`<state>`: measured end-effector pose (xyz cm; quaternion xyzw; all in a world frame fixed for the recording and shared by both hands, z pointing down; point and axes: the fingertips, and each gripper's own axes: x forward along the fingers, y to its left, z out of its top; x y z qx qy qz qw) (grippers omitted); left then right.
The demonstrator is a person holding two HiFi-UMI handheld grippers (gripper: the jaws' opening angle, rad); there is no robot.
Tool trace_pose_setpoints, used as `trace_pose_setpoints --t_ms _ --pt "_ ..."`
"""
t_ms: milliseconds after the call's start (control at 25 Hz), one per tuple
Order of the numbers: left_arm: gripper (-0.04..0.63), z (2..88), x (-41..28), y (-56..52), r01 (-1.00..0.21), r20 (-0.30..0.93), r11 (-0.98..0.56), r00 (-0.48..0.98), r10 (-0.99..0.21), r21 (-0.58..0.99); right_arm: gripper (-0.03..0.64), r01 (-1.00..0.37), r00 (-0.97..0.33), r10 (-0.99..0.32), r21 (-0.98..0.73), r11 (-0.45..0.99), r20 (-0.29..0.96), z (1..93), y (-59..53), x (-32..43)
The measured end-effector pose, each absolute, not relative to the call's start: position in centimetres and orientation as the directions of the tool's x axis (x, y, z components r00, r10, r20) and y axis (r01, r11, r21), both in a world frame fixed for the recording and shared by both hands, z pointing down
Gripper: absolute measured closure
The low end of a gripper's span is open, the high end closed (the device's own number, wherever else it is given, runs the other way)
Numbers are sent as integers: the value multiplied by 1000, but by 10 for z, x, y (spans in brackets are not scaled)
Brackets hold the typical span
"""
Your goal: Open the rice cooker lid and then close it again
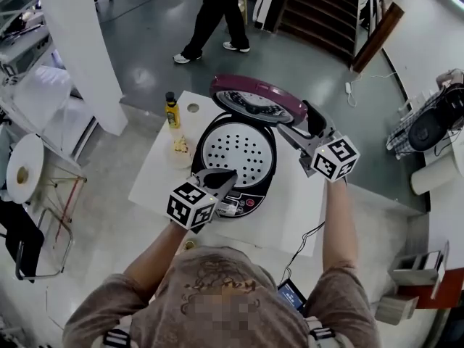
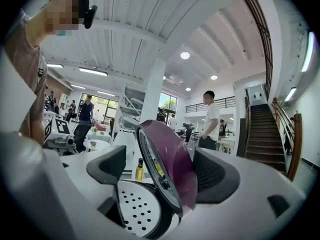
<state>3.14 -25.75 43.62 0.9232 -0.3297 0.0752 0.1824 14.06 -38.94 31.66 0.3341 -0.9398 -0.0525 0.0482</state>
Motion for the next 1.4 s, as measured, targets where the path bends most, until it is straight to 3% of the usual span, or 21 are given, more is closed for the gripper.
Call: trace_pose_setpoints --t_ms 600,1400 --pt "577 442 32 -231 -623 268 -719 782 -563 307 203 -613 -787 -616 60 788 40 345 -331 134" --pt "577 442 19 -208 -625 268 -718 781 -565 306 224 -611 -789 -601 -62 789 130 411 -276 126"
